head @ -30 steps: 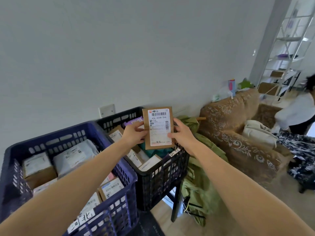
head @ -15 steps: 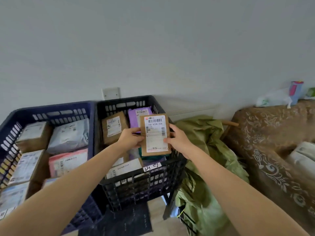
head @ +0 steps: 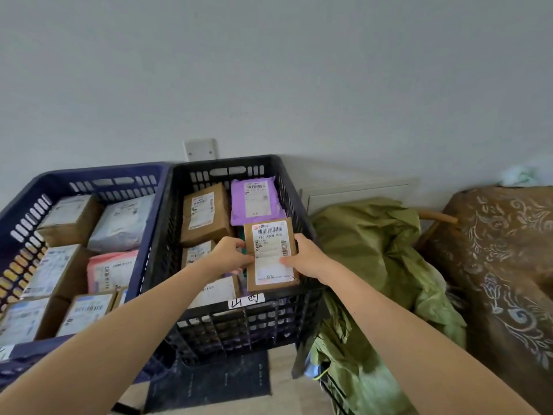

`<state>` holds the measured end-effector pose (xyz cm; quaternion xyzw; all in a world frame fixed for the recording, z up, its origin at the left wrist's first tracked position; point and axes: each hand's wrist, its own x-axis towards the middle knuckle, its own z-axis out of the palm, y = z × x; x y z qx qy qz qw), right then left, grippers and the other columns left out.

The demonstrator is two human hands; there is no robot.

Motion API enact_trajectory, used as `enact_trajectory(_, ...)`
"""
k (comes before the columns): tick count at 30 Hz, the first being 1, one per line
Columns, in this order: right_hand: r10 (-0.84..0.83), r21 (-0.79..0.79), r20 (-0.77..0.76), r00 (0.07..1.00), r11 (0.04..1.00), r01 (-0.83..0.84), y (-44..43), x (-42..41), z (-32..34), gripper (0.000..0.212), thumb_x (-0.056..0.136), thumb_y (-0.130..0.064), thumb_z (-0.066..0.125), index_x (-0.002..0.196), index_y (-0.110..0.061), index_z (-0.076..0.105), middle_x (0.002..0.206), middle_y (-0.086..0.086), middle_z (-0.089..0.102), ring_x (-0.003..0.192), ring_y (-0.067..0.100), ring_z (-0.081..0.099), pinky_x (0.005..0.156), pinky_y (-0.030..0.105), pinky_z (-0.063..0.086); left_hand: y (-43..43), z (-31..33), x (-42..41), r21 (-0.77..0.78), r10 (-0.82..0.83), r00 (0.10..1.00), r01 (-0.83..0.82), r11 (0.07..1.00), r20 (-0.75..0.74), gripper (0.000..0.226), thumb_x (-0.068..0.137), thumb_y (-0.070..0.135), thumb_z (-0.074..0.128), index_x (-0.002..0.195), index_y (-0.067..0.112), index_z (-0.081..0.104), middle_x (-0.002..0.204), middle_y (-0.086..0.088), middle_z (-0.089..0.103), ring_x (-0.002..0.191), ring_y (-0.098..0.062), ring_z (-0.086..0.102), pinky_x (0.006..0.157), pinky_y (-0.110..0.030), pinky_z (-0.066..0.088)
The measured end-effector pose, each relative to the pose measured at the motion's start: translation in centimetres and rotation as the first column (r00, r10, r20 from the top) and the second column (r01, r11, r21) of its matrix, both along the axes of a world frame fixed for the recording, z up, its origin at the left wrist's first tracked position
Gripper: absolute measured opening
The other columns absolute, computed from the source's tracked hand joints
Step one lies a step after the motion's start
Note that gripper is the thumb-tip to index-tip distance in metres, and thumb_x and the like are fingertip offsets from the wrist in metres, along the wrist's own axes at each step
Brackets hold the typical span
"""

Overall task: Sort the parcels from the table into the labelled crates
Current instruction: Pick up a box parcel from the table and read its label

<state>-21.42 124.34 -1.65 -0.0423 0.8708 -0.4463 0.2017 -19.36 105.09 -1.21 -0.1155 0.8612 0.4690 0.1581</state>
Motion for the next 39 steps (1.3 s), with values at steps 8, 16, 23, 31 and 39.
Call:
enact_trajectory(8, 0.016, 0.100, 0.142, 0.990, 0.994, -0.031, -0.6, -0.8, -1.5, 0.050, 0.090, -0.008, 0.063, 0.135, -0.006, 0.042, 0.136, 0.009, 0.054, 0.122, 0.025, 0.054, 0.090, 0.034, 0.049, -0.3, -1.5, -1.1, 0.025, -0.108, 0.994, 0.107, 0.994, 0.031, 0.103, 0.082, 0.006, 0.073, 0.154, 0.022, 0.001, 0.134, -0.001, 0.050, 0.090, -0.011, 0.058, 0.047, -0.011, 0.046)
enact_trajectory(16, 0.027, 0.194, 0.271, 0.962, 0.977, -0.082, -0.8, -1.1, -1.5, 0.059, 0.086, -0.011, 0.069, 0.139, -0.009, 0.043, 0.141, 0.007, 0.051, 0.130, 0.024, 0.047, 0.083, 0.030, 0.038, -0.3, -3.3, -2.7, -0.078, -0.165, 0.983, 0.171, 0.982, 0.085, 0.084, 0.077, 0.013, 0.078, 0.144, 0.017, 0.028, 0.126, -0.001, 0.052, 0.106, -0.016, 0.056, 0.075, -0.024, 0.053)
enact_trajectory(23, 0.051, 0.208, 0.343, 0.938, 0.970, -0.128, -1.0, -1.4, -1.7, 0.049, 0.088, -0.007, 0.067, 0.134, -0.011, 0.051, 0.139, 0.005, 0.053, 0.131, 0.022, 0.046, 0.085, 0.030, 0.038, -0.6, -4.5, -4.1, -0.228, -0.234, 0.971, 0.241, 0.943, 0.056, 0.080, 0.071, 0.024, 0.084, 0.135, 0.017, 0.037, 0.128, -0.001, 0.053, 0.109, -0.016, 0.055, 0.085, -0.026, 0.047)
enact_trajectory(31, 0.032, 0.312, 0.371, 0.928, 0.937, -0.157, -1.6, -1.8, -2.7, 0.065, 0.087, -0.016, 0.070, 0.141, -0.006, 0.036, 0.141, 0.009, 0.049, 0.128, 0.027, 0.048, 0.095, 0.035, 0.045, -1.1, -5.8, -4.8, -0.308, -0.306, 0.950, 0.308, 0.900, 0.056, 0.070, 0.065, 0.033, 0.087, 0.119, 0.019, 0.044, 0.095, 0.007, 0.056, 0.091, -0.012, 0.058, 0.072, -0.023, 0.048)
enact_trajectory(39, 0.042, 0.410, 0.415, 0.909, 0.883, -0.229, -2.3, -2.3, -3.9, 0.050, 0.095, -0.016, 0.059, 0.141, -0.006, 0.040, 0.140, 0.011, 0.050, 0.121, 0.028, 0.054, 0.095, 0.036, 0.051, -1.9, -6.6, -5.7, -0.391, -0.395, 0.918, 0.372, 0.842, 0.024, 0.047, 0.076, 0.024, 0.078, 0.118, 0.009, 0.062, 0.089, -0.001, 0.071, 0.085, -0.017, 0.067, 0.082, -0.036, 0.056)
